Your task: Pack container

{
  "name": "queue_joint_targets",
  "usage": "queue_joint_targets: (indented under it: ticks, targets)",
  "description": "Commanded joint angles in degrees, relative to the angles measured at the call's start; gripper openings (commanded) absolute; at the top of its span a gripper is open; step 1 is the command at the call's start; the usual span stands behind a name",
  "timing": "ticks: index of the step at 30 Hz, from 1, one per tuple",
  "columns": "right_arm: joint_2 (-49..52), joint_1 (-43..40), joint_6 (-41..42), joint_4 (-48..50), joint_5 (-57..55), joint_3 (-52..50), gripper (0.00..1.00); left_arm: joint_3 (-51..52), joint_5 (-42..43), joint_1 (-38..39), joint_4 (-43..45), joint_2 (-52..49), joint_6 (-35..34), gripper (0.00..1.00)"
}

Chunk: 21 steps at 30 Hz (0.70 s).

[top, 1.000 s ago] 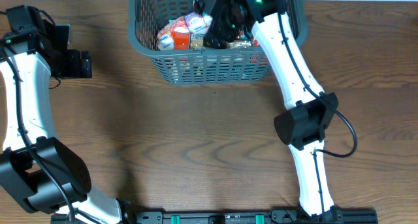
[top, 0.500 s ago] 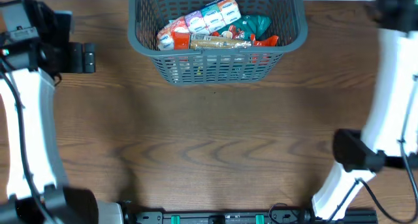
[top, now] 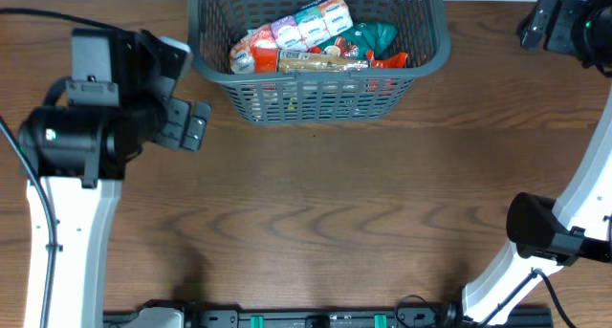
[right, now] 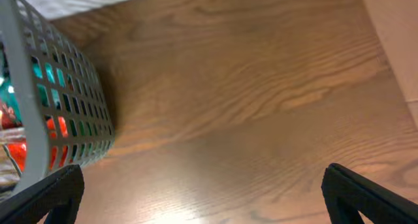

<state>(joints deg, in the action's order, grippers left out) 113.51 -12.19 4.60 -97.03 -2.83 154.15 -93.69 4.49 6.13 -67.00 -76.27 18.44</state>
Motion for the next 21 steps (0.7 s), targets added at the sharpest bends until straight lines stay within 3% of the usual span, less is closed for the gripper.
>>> queue_joint_targets:
  ticks: [1,5,10,21]
  targets:
    - [-2.67,0.66,0.04,-0.28,0.13,-3.34,0.99,0.31,-2.82,2.73,-0.83,2.64,-1.49,0.99]
    - [-8.13,1.14,0.07,-0.26,0.02,-11.96,0.99,4.63,-4.57,5.70,-1.27,6.97,-2.99,0.99]
    - [-17.20,1.42,0.07,2.91,0.09,-29.11,0.98,17.16,-5.01,7.19,2.03,14.51,-4.31,0.99]
    - [-52.19,10.56,-0.17,39.54,3.08,-86.79,0.99,41.53,-7.08,7.19,19.71,33.94,-6.88,0.98]
